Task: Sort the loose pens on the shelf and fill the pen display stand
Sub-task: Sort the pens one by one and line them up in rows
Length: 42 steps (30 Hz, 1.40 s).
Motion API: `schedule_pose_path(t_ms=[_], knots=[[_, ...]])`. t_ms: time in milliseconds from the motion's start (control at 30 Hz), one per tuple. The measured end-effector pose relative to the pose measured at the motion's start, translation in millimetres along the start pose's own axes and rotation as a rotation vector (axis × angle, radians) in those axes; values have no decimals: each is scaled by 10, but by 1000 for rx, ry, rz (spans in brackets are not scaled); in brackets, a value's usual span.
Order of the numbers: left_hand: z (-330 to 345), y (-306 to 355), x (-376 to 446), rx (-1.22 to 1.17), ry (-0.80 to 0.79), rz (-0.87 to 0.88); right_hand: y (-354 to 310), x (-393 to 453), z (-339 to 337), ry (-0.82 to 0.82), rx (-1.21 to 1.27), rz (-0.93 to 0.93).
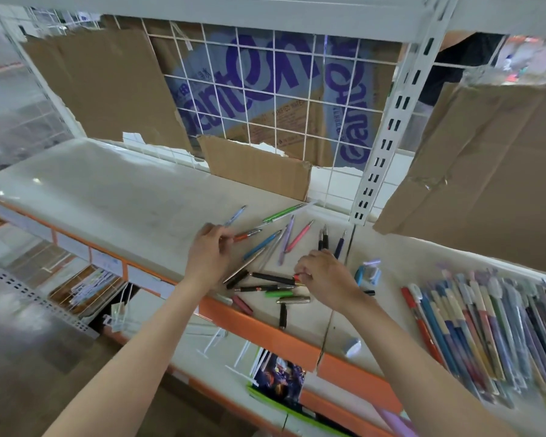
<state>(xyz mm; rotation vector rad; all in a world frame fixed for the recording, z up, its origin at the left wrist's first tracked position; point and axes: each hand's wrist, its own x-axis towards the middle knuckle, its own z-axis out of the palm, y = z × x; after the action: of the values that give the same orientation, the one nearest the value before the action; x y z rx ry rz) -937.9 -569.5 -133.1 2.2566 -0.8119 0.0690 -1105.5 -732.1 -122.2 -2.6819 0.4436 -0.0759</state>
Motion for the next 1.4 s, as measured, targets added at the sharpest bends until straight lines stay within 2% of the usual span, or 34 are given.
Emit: schedule_pose_path(t_ms=[133,233,367,467,567,633,700,800,967,1400], knots=[[75,-81,196,219,-88,4,-26,-15,-28,-56,-56,23],[112,-104,172,319,-82,31,-5,-101,-8,13,31,41],[126,-150,111,450,-52,129,8,-191,-59,108,678,218],[115,-126,64,530,-80,193,51,-261,-95,131,1032,264],[53,-26,-32,431,-61,231,74,-340,-120,126,1305,264],[11,70,-142,212,-54,219,78,-382,-133,134,1392,266],[-11,222,-309,-69,-119,173,87,-404,-135,153,1445,274],[26,441,-541,-249,-205,222,88,-417,-134,206,1522,289],[95,557,-637,-250,-254,252,69,-426,-173,323,1519,227],[116,732,-650,-247,-292,275,-26,-415,-176,335,1300,167]])
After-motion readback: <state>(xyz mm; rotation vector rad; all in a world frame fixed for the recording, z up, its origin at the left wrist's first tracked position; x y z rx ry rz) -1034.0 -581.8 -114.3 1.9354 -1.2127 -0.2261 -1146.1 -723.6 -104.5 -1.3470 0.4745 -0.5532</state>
